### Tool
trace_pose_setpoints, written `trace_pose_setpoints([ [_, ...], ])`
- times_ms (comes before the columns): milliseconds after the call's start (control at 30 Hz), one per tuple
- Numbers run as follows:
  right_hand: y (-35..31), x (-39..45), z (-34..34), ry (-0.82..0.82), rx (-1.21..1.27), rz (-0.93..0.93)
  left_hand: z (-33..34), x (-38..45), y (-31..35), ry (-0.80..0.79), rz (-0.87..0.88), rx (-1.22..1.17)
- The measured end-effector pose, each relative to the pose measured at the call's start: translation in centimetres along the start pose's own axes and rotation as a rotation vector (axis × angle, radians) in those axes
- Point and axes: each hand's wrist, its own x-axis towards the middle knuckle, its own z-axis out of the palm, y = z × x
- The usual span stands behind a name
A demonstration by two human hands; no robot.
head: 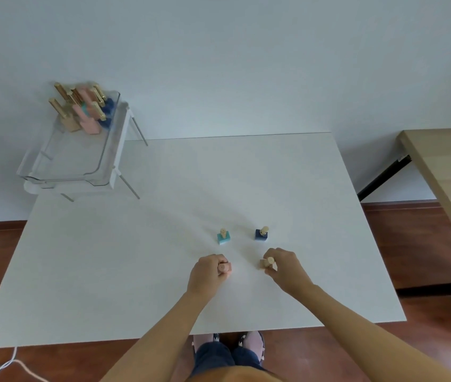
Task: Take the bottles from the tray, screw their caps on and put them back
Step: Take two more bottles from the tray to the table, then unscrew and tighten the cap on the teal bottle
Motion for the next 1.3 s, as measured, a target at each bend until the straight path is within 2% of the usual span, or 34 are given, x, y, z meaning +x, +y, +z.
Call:
trace_pose_setpoints([
  [100,-0.5,-0.1,-1.0,-0.049,-0.145,0.005,-0.2,0.3,-0.6,-0.041,-0.002,0.026],
  [167,-1.1,-0.5,-2.2,0.021,-0.219,-0.004,-0.7,0.6,-1.3,-0.011,-0.008,0.03],
  [267,-3.3,-0.7,-4.0,0.21,-0.125,-0.064,-2.0,1.6,-2.4,0.089,-0.024,0.015],
  [333,-5.4,0.0,-4.4,0.248,-0.046,-0.16,-2.7,3.0,-2.5,0.125,-0.034,-0.005],
  [467,-8.9,2.8,-3.0,0.114,-0.025,-0.269,-2.6,5.9,-1.7,0.116,-0.056,-0.114],
  [667,-10.1,5.5,0.1,-0.043,-0.017,-0.237,-0.7,7.6,-1.6,0.086,-0.091,-0.185],
  [800,-9.8,6.0,-0.3,0.013,-0.006,-0.208,-1.5,7.0,-1.9,0.08,-0.019,-0.206],
  [967,-9.5,4.1,-3.6,0.18,0.246,-0.166,-5.7,4.9,-0.3,0.129,0.126,-0.354],
  [1100,-10.4,1.9,-6.4,0.254,0.326,-0.208,-9.3,3.1,2.2,0.181,0.252,-0.412],
  [1300,-11.5,0.0,-8.0,0.235,0.341,-0.166,-10.7,1.2,4.1,0.205,0.299,-0.396],
])
